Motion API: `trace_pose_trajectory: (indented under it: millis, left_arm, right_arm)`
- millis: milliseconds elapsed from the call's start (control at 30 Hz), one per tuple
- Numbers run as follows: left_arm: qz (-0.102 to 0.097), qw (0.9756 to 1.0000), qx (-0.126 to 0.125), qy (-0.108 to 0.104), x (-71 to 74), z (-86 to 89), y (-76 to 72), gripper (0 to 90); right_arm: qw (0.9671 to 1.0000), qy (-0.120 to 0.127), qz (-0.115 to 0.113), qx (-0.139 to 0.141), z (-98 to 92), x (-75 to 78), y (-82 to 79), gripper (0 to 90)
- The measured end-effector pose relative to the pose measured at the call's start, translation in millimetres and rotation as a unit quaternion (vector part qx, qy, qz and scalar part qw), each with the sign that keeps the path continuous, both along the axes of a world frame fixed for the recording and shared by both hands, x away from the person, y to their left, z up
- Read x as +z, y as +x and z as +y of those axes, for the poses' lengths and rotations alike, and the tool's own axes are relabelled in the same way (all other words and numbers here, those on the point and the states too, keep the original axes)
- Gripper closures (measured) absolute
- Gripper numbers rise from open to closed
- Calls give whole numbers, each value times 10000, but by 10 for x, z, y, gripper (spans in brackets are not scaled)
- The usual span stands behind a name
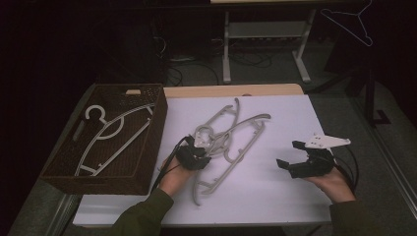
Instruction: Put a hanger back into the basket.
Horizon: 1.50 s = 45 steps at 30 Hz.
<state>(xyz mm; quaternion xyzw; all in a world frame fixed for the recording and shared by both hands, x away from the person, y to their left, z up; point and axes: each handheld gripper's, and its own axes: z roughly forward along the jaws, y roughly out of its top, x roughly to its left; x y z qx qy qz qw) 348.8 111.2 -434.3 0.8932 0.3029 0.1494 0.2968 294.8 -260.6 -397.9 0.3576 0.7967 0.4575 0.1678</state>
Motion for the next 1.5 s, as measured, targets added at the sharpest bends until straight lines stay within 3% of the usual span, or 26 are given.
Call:
trace_pose_trajectory:
  millis: [133, 200, 367, 733, 933, 1500]
  left_arm:
    - [205, 9997, 35, -113, -32, 43, 59, 701]
    - [191, 9997, 84, -124, -31, 63, 70, 719]
    - [483, 9978, 117, -449, -40, 130, 121, 797]
    - [498, 9975, 113, -496, -13, 136, 105, 807]
    - [517, 9964, 150, -652, 28, 152, 82, 810]
    - [496, 9963, 10, -695, 99, 205, 79, 811]
  right_arm:
    - [10000, -3, 21, 8, 2, -2, -3, 90]
    - [10000, 4, -6, 3, -4, -2, 1, 90]
    - [10000, -9, 6, 10, -4, -5, 4, 90]
    - [10000, -6, 2, 13, -4, -5, 3, 90]
    - [10000, -1, 27, 6, -5, -8, 1, 91]
    - [10000, 13, 9, 2, -11, -7, 2, 91]
